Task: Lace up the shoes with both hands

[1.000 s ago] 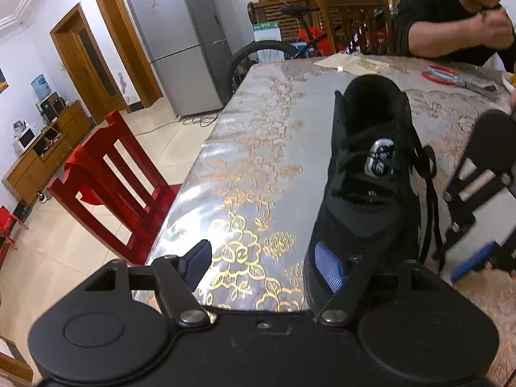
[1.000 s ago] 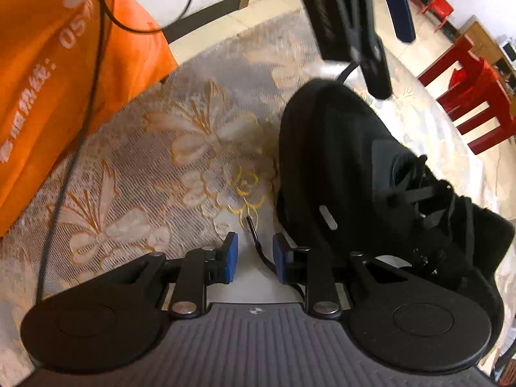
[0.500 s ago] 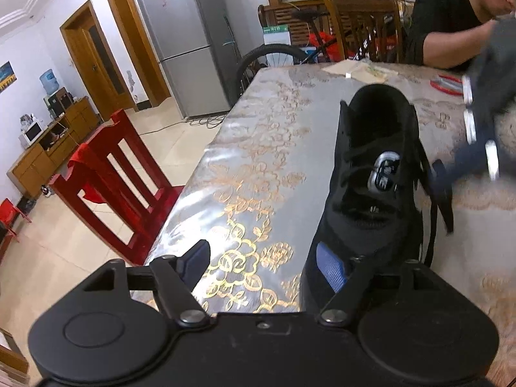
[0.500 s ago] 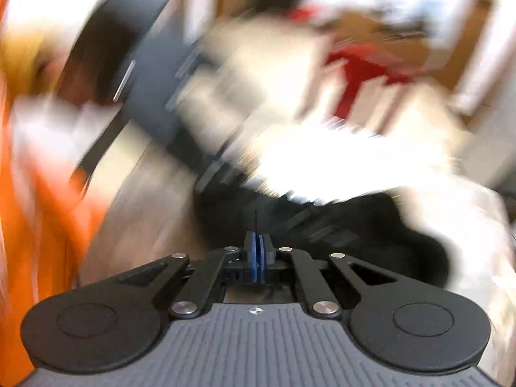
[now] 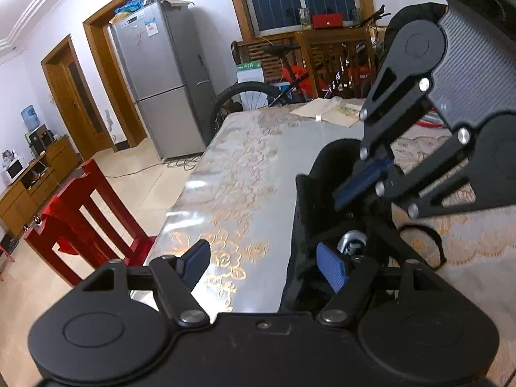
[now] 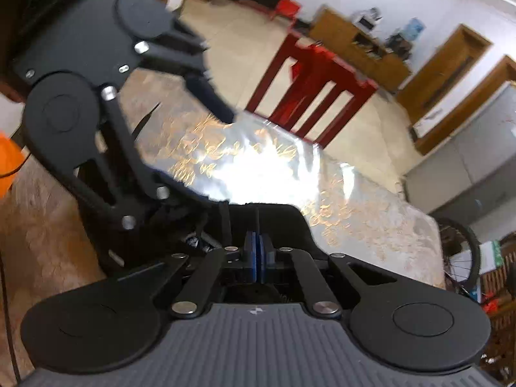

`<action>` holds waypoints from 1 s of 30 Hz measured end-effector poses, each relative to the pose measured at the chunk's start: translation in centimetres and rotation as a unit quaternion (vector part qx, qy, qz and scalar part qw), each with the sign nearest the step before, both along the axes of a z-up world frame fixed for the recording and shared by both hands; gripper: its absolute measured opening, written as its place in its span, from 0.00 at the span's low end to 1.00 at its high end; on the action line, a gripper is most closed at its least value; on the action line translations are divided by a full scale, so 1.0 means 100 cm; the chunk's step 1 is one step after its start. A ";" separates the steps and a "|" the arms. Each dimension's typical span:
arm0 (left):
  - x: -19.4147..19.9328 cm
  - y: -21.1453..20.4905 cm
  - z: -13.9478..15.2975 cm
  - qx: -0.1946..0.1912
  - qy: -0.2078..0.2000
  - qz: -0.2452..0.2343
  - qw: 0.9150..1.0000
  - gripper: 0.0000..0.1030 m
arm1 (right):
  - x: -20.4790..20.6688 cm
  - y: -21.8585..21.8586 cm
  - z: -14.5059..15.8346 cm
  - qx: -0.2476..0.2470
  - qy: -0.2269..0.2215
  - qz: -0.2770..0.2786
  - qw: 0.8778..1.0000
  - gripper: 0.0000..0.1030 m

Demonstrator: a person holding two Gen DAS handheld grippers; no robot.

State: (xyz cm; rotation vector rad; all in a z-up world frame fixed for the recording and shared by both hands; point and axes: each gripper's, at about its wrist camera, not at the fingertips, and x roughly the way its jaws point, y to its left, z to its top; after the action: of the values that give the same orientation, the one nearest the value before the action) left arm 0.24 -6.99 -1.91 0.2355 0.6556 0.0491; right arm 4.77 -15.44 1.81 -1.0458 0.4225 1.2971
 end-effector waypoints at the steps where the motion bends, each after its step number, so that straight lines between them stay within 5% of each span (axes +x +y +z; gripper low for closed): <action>1: 0.002 0.000 0.000 -0.002 -0.002 0.000 1.000 0.68 | 0.003 -0.001 0.000 -0.004 0.001 0.003 1.000 0.03; 12: 0.011 0.004 -0.002 -0.014 -0.004 0.006 1.000 0.73 | 0.012 0.002 -0.016 -0.008 0.017 0.002 1.000 0.03; 30: 0.012 0.013 0.002 -0.021 -0.005 0.027 0.999 0.76 | 0.030 -0.003 -0.024 0.095 0.089 -0.063 0.989 0.03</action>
State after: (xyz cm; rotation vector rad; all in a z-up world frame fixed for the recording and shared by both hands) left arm 1.43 -5.74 -1.69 0.1775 0.6522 0.0882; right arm 7.77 -15.76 -0.62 -0.7350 0.4811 1.2943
